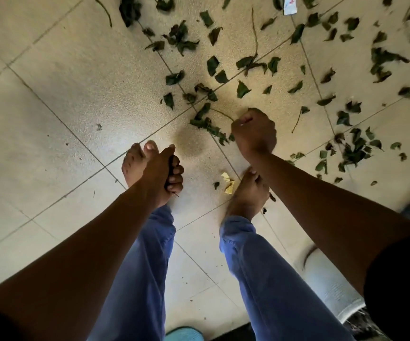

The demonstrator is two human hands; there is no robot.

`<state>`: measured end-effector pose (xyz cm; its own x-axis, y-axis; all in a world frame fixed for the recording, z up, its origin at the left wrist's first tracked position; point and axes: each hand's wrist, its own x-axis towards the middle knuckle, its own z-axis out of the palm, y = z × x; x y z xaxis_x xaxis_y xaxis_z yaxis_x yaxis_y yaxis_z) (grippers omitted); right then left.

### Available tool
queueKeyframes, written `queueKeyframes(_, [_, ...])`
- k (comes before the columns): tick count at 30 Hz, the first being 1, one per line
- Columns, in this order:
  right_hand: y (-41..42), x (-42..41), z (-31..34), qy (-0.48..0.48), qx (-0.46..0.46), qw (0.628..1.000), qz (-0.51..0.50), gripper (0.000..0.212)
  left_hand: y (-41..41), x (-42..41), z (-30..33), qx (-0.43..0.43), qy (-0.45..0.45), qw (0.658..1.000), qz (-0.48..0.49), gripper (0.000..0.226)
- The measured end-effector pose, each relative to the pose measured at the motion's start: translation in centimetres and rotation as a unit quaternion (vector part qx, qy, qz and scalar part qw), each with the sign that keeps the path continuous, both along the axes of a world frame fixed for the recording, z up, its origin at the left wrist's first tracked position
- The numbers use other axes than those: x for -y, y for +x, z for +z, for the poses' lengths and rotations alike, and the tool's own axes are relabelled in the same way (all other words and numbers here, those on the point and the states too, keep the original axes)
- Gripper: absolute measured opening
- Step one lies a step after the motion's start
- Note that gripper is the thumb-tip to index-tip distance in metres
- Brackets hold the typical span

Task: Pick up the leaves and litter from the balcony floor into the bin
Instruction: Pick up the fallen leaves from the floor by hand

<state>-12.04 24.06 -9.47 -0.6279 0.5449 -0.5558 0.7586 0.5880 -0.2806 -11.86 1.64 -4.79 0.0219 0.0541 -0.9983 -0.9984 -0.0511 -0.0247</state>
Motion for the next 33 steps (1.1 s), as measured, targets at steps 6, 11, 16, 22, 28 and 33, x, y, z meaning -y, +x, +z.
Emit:
queueKeyframes(6, [2.9, -5.6, 0.4, 0.076, -0.026, 0.996, -0.029, 0.025, 7.2, 6.9, -18.8, 0.105, -0.018, 0.988, 0.109, 0.066])
queueKeyframes(11, [3.9, -2.7, -0.8, -0.066, -0.031, 0.989, 0.127, 0.041, 1.2, -0.9, -0.9, 0.008, 0.071, 0.997, 0.029, 0.055])
queueKeyframes(16, [3.9, 2.0, -2.7, -0.062, -0.013, 0.983, 0.172, 0.078, 0.3, -3.1, 0.4, -0.004, -0.002, 0.998, -0.067, 0.052])
queueKeyframes(22, [1.5, 4.9, -3.5, -0.087, -0.091, 0.975, 0.18, 0.075, -0.3, -2.7, 1.0, 0.005, -0.009, 0.997, -0.081, 0.052])
queueKeyframes(28, [-0.7, 6.2, -3.4, -0.068, -0.02, 0.978, 0.194, 0.099, -0.6, -3.1, 0.7, 0.013, -0.014, 0.997, -0.071, 0.051])
queueKeyframes(33, [-1.7, 7.9, -3.3, -0.011, -0.006, 0.981, 0.192, 0.068, -1.5, -3.3, 0.7, 0.005, -0.001, 0.998, -0.068, 0.051])
